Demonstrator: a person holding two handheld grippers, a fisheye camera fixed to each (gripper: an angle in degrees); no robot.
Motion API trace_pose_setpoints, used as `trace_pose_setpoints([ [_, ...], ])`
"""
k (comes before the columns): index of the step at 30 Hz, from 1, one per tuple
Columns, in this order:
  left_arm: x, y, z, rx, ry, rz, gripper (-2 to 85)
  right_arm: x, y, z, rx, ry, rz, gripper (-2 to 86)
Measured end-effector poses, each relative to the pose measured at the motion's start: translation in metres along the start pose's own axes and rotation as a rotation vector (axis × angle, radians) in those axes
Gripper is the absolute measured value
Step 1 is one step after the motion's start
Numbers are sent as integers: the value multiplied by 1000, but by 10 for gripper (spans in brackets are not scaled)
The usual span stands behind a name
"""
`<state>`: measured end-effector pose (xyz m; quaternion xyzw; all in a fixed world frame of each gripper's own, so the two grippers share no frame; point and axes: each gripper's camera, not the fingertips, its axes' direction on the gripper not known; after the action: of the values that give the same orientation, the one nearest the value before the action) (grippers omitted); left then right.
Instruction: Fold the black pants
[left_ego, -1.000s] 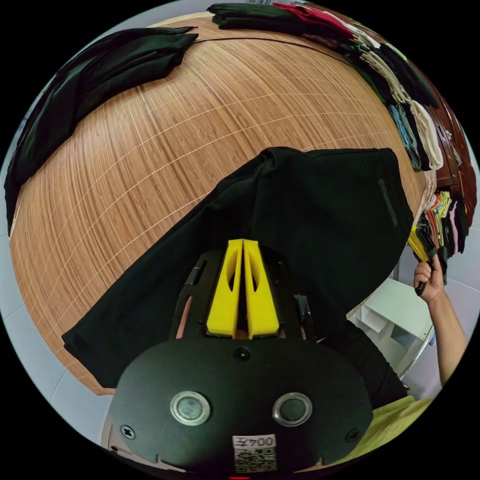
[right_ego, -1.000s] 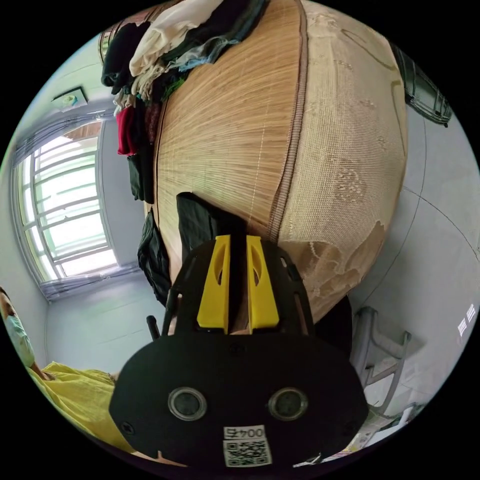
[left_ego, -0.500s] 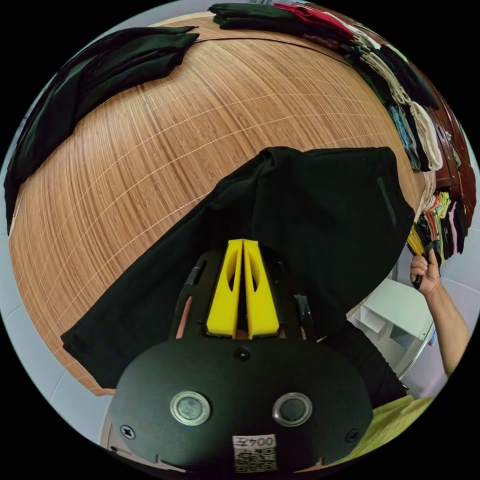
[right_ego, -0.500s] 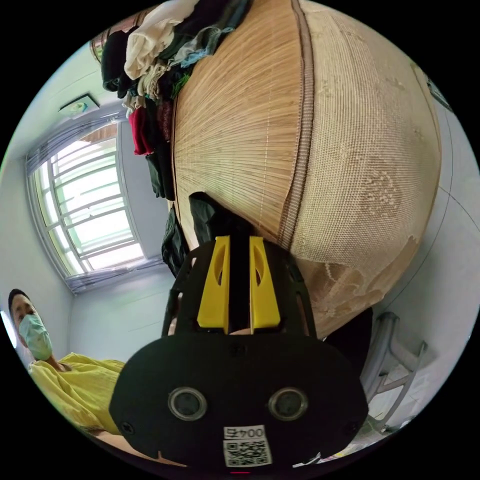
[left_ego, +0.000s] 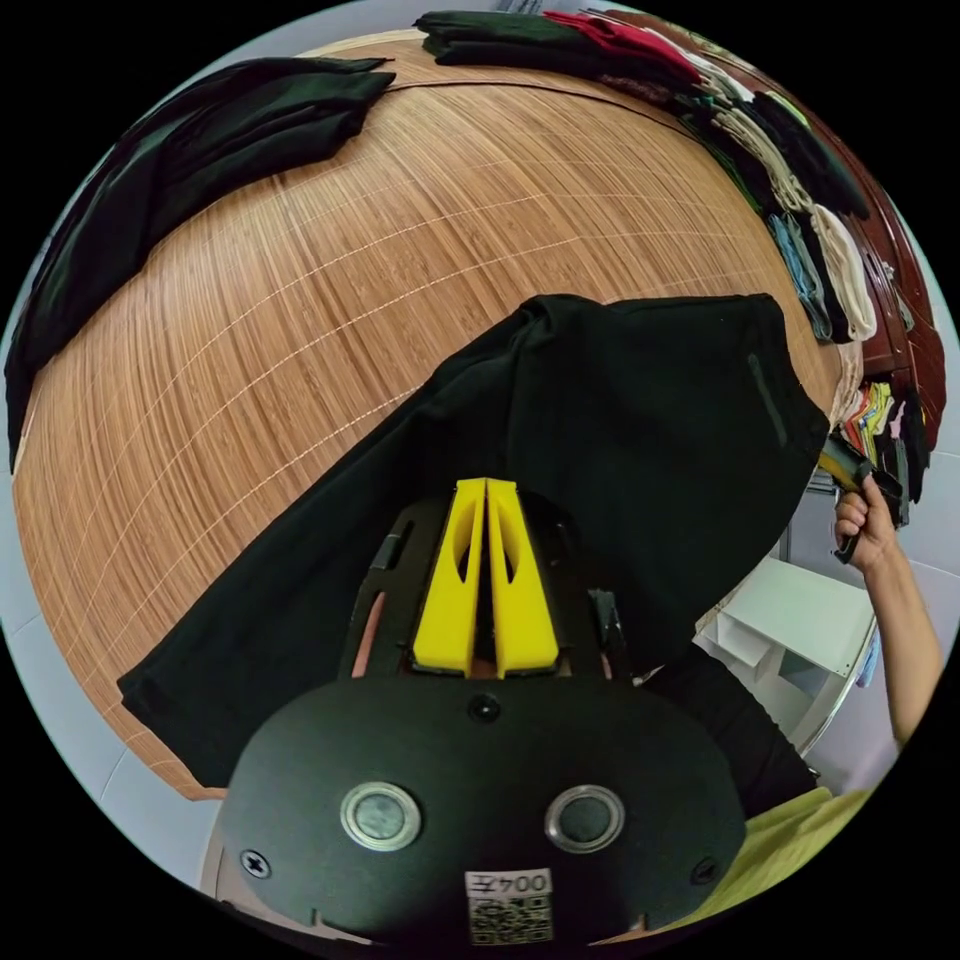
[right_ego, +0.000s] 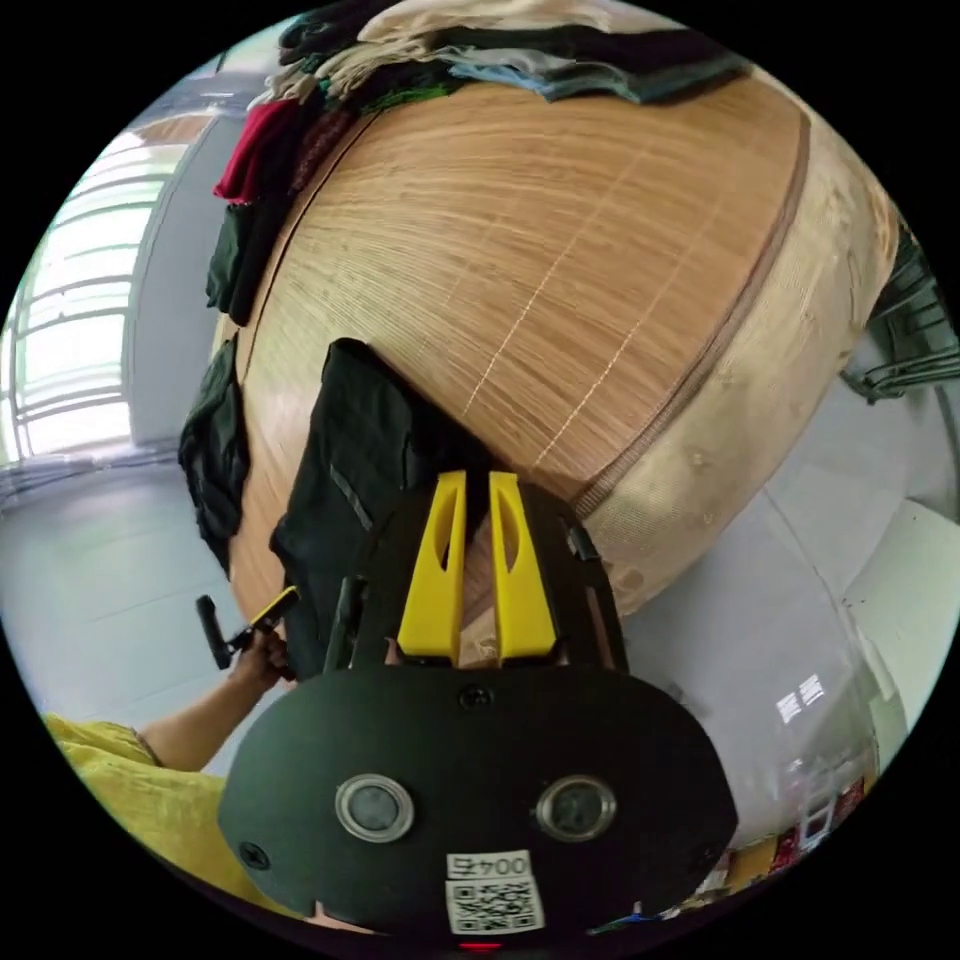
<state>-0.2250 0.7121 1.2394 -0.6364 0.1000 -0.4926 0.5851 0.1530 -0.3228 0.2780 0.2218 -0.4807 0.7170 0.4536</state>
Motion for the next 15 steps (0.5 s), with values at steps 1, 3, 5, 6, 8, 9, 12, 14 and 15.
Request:
trace_pose_setpoints([
  [1, -3, 5, 7, 6, 1, -4, 1, -16, 4, -2, 26, 80, -21, 21],
  [3, -10, 13, 17, 17, 8, -20, 1, -44, 15, -11, 112, 255, -57, 6],
  [5, -18, 24, 31, 28, 14, -38, 1, -97, 33, -8, 192, 430, -241, -2],
  [6, -19, 27, 35, 30, 13, -39, 1, -112, 36, -1, 178, 440, -302, -3],
  [8, -26, 36, 49, 34, 5, -39, 2, -163, 46, 43, 26, 427, -492, -6],
  [9, -28, 38, 53, 32, 4, -39, 2, -174, 48, 57, -17, 431, -528, -6],
  [12, -44, 47, 69, 6, 42, -65, 4, -215, 57, 127, -181, 582, -663, -7],
  [14, -62, 62, 73, 26, 106, -79, 7, -234, 59, 174, -272, 733, -698, -7],
  [15, -69, 68, 72, 47, 115, -86, 8, -240, 61, 180, -264, 760, -716, -7],
])
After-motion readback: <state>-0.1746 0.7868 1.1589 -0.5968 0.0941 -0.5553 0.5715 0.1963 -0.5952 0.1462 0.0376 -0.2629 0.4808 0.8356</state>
